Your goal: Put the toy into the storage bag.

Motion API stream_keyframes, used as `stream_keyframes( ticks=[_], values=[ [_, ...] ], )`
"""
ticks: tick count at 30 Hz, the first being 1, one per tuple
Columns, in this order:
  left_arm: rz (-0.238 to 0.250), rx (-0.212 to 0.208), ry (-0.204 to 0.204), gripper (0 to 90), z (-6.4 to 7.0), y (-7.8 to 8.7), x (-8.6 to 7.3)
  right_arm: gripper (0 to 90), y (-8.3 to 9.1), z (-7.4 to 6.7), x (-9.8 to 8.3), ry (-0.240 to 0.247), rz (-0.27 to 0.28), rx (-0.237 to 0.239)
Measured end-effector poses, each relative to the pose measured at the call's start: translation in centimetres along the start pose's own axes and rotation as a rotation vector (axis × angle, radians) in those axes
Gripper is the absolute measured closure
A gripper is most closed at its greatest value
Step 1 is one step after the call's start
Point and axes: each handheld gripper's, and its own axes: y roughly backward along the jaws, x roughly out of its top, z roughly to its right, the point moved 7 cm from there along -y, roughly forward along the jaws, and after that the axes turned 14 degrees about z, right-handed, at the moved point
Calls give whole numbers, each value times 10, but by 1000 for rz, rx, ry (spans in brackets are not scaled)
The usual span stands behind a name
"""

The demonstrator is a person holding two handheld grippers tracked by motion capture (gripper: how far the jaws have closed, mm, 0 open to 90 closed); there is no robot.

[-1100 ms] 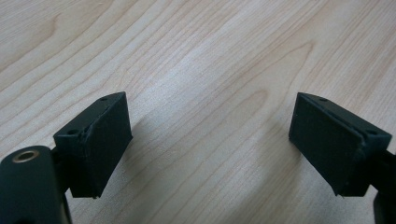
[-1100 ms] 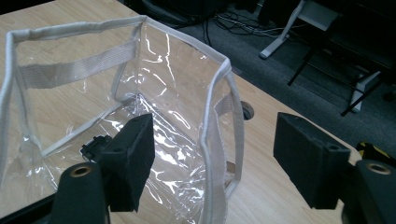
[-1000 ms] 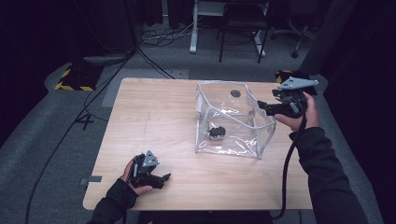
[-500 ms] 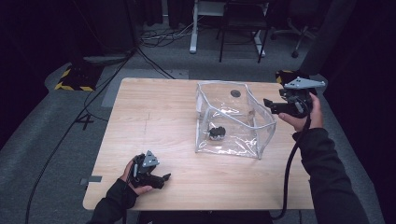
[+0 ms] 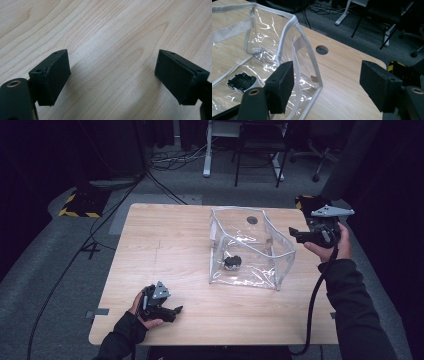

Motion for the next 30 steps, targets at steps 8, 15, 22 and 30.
stream_keyframes(
  ticks=[8,15,22,30],
  values=[
    [0,0,0,133,0,0,0,285,-1,4,-11,-6,-21,-3],
    [0,0,0,133,0,0,0,287,0,7,-22,-8,-34,-13],
    [0,0,0,133,0,0,0,287,0,9,-32,-9,-51,-16],
    [0,0,0,133,0,0,0,286,0,9,-42,-4,-68,-10]
  ],
)
